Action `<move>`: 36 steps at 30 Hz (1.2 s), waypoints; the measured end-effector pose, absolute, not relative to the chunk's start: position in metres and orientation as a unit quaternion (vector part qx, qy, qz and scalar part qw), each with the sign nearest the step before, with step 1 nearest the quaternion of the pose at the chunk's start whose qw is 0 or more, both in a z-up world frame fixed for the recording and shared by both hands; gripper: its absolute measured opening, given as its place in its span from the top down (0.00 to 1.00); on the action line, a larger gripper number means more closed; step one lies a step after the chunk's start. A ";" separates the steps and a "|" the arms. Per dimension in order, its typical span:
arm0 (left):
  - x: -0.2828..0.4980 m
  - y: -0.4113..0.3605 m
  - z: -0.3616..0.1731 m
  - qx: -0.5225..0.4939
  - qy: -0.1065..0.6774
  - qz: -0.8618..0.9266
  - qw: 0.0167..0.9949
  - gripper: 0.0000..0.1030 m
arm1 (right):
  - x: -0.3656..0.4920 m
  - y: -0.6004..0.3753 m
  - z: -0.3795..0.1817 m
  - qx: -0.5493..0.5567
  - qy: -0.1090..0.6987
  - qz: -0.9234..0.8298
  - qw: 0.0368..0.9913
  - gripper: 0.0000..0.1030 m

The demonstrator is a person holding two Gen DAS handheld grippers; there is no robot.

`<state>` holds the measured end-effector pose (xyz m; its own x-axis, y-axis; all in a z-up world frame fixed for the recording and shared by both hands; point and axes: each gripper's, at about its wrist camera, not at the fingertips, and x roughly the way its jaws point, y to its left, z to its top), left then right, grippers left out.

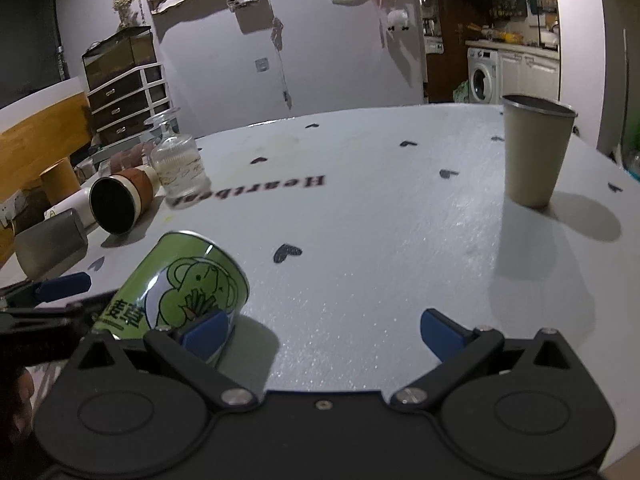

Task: Flip cup upright
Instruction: 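Grasp the green tin can with the right gripper while the left gripper releases it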

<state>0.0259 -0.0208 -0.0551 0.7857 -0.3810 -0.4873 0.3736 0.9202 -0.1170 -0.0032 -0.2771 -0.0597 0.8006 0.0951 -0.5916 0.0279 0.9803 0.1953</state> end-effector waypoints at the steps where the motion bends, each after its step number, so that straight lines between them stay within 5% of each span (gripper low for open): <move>1: 0.024 -0.020 -0.053 -0.012 0.258 -0.201 0.945 0.11 | -0.002 -0.280 -0.060 0.110 0.316 0.020 0.942 0.00; 18: 0.004 -0.035 -0.044 -0.015 0.245 -0.271 0.931 0.10 | 0.059 -0.275 -0.060 0.293 0.389 0.157 0.859 0.00; 26: 0.003 -0.034 -0.046 -0.017 0.244 -0.274 0.930 0.10 | 0.089 -0.261 -0.073 0.352 0.437 0.198 0.804 0.08; 30: 0.003 -0.034 -0.046 -0.018 0.244 -0.275 0.930 0.09 | 0.095 -0.255 -0.075 0.355 0.449 0.217 0.791 0.25; 36: 0.003 -0.034 -0.048 -0.018 0.244 -0.286 0.927 0.10 | 0.073 -0.247 -0.050 0.279 0.397 0.223 0.845 0.26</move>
<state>0.0034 -0.0335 -0.0482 0.7175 -0.5382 -0.4423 0.5208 0.8361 -0.1726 0.0735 -0.2467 -0.0497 0.5851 0.5985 -0.5473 -0.1542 0.7446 0.6494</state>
